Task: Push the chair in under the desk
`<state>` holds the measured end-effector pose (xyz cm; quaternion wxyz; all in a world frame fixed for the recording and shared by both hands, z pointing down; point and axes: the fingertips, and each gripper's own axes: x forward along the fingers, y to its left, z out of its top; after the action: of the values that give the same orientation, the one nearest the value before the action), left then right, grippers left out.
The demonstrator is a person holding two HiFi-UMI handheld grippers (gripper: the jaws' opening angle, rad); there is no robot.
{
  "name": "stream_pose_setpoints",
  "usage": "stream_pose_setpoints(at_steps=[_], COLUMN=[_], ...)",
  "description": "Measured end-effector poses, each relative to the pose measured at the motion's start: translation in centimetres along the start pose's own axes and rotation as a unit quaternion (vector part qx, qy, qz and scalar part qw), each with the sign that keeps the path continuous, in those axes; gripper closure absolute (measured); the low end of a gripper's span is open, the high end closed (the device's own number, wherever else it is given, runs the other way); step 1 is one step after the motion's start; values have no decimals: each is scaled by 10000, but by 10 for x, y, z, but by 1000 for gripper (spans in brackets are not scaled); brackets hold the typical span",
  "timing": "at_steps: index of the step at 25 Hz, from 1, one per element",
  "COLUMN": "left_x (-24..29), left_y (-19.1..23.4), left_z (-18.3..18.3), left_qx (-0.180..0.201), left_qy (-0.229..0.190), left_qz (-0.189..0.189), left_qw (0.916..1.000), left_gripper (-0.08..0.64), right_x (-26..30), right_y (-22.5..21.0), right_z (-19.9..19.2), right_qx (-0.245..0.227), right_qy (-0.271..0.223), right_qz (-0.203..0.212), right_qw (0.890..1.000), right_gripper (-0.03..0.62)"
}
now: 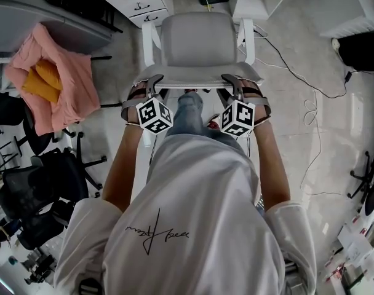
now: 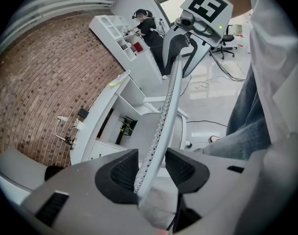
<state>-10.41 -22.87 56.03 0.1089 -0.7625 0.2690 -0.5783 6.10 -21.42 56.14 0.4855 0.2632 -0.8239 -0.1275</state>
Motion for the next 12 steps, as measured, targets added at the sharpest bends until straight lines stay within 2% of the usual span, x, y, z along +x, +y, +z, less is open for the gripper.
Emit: stream_pose_setpoints(at_steps=[12], left_x=[15], left_y=[21], left_z=[2], left_qx=[108], left_qy=[47], left_qz=[66], left_qw=[9999], left_gripper=[385], right_x=[10], right_y=[-14], right_z=[2], right_qx=[67], right_qy=[47], right_qz=[-154], right_qw=[9998], right_gripper=[407])
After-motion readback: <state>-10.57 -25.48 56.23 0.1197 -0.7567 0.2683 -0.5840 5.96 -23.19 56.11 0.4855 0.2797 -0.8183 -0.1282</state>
